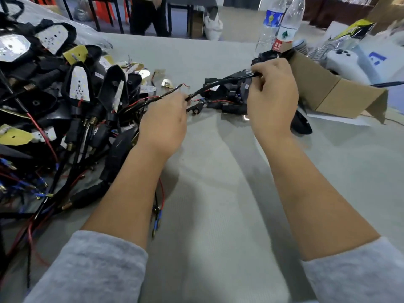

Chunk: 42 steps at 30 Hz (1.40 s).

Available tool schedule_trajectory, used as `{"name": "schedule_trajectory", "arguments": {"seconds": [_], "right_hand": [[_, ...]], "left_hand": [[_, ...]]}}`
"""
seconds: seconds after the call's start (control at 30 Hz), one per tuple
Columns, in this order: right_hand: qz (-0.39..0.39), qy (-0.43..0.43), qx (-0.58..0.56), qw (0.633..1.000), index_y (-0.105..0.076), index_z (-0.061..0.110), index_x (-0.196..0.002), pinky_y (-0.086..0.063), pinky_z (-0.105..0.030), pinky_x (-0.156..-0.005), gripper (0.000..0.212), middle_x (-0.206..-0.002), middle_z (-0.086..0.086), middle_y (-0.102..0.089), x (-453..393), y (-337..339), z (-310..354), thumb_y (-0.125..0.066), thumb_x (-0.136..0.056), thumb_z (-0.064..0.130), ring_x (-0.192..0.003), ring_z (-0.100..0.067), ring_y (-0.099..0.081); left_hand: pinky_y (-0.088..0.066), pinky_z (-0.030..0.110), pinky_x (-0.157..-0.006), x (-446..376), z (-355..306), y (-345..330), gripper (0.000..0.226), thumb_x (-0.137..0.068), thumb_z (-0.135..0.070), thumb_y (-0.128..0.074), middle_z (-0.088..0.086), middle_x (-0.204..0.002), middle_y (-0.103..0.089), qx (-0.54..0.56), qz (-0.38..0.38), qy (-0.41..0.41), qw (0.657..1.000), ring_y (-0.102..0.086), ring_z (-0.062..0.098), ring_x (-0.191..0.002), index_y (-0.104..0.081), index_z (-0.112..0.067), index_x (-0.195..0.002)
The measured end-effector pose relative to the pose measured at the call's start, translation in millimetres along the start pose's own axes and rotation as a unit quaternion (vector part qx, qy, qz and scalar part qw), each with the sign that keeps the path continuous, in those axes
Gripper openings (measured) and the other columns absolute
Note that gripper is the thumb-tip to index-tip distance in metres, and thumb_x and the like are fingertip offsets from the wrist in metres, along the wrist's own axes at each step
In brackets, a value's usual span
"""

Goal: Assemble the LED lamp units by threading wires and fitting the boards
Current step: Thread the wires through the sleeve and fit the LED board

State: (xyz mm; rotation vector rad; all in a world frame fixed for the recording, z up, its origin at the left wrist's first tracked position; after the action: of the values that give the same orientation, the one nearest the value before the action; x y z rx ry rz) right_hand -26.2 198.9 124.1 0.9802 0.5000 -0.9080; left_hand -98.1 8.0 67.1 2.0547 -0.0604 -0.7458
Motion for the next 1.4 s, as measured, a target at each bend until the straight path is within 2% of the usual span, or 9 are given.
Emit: {"name": "schedule_trajectory", "arguments": {"seconds": [0.17,0.27,0.47,0.57,0.67,0.87,1.13,1.27,1.4], "right_hand": [[0.023,-0.063,-0.065,0.996,-0.06,0.007,-0.125,-0.021,0.002,-0.095,0.039,-0.139,-0.01,-0.044,35,-14,-14,-0.052,-0.089,-0.001,-0.13,-0.007,-0.029],[0.032,-0.043,-0.039,0.998,-0.056,0.005,-0.13,-0.031,-0.032,-0.113,0.048,-0.147,-0.016,-0.034,40,-17,-8,-0.051,-0.083,-0.003,-0.137,-0.026,-0.035],[-0.044,-0.099,0.099,0.989,-0.055,0.01,-0.128,-0.029,-0.037,-0.098,0.056,-0.144,-0.016,-0.035,39,7,-26,-0.048,-0.074,-0.004,-0.124,-0.032,-0.041],[0.044,-0.124,0.164,0.978,-0.059,0.011,-0.115,-0.029,-0.032,-0.081,0.042,-0.131,-0.01,-0.041,39,-8,-48,-0.049,-0.077,-0.002,-0.102,-0.03,-0.045],[0.132,-0.067,0.23,0.962,-0.065,0.015,-0.104,-0.022,-0.032,-0.082,0.033,-0.117,-0.006,-0.047,43,-27,-44,-0.053,-0.076,0.003,-0.112,-0.03,-0.039],[0.291,0.114,0.045,0.949,-0.051,0.021,-0.077,-0.031,-0.037,-0.08,0.012,-0.08,-0.001,-0.057,65,-66,18,-0.04,-0.076,0.027,-0.09,-0.031,-0.053],[0.198,0.038,0.217,0.955,-0.034,0.019,-0.062,-0.024,-0.035,-0.071,0.03,-0.076,-0.01,-0.065,52,-57,-9,-0.044,-0.088,0.029,-0.068,-0.031,-0.045],[0.214,-0.02,0.25,0.944,-0.052,0.013,-0.096,-0.033,-0.039,-0.082,0.02,-0.107,-0.014,-0.06,52,-54,-38,-0.048,-0.087,0.031,-0.098,-0.031,-0.051],[0.207,0.041,0.198,0.957,-0.042,0.016,-0.137,-0.023,-0.041,-0.106,0.057,-0.148,-0.012,-0.033,53,-59,-24,-0.055,-0.082,0.028,-0.134,-0.032,-0.029]], "left_hand": [[-0.042,0.043,-0.073,6,-27,-6,0.025,-0.103,-0.021,-0.034,0.011,-0.106,-0.062,0.026,0.023,-0.055,0.998,-0.055,0.036,-0.097,-0.054,-0.013,-0.117],[-0.046,0.042,-0.075,14,-42,-19,0.028,-0.103,-0.025,-0.036,0.007,-0.11,-0.066,0.023,0.067,-0.094,0.993,-0.058,0.032,-0.102,-0.054,-0.02,-0.124],[-0.035,0.035,-0.065,18,-40,-39,0.027,-0.103,-0.035,-0.035,0.006,-0.094,-0.064,-0.004,0.122,-0.067,0.99,-0.058,0.031,-0.093,-0.055,-0.017,-0.104],[-0.031,0.033,-0.064,15,-28,-42,0.029,-0.103,-0.037,-0.034,0.0,-0.084,-0.056,-0.037,0.13,-0.031,0.99,-0.056,0.028,-0.087,-0.052,-0.018,-0.089],[-0.029,0.033,-0.061,17,-33,-43,0.029,-0.102,-0.037,-0.037,-0.001,-0.08,-0.056,-0.035,0.134,-0.062,0.988,-0.055,0.026,-0.085,-0.054,-0.019,-0.088],[-0.023,0.033,-0.056,18,-42,-28,0.022,-0.101,-0.032,-0.042,0.0,-0.082,-0.063,0.04,0.066,-0.118,0.99,-0.05,0.016,-0.075,-0.06,-0.02,-0.097],[-0.034,0.039,-0.072,7,-27,-31,0.041,-0.103,-0.031,-0.032,0.014,-0.091,-0.066,-0.18,0.028,-0.089,0.979,-0.051,0.034,-0.091,-0.065,-0.009,-0.093],[-0.032,0.037,-0.074,6,-22,-36,0.034,-0.102,-0.028,-0.034,0.011,-0.099,-0.066,-0.224,0.06,-0.081,0.969,-0.051,0.033,-0.097,-0.064,-0.011,-0.102],[-0.038,0.04,-0.081,7,-33,-38,0.03,-0.103,-0.026,-0.036,0.01,-0.104,-0.065,-0.15,0.082,-0.094,0.981,-0.053,0.032,-0.101,-0.062,-0.01,-0.103]]}}
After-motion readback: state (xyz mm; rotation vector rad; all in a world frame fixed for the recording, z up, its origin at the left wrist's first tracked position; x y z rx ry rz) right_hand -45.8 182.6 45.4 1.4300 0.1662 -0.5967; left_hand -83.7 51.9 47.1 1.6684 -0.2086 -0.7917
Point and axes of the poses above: each hand's wrist, its own x-axis away from the middle knuckle, its own y-axis out of the back of the hand, z = x × y, the point moved 9 cm from there along -x, towards the middle knuckle
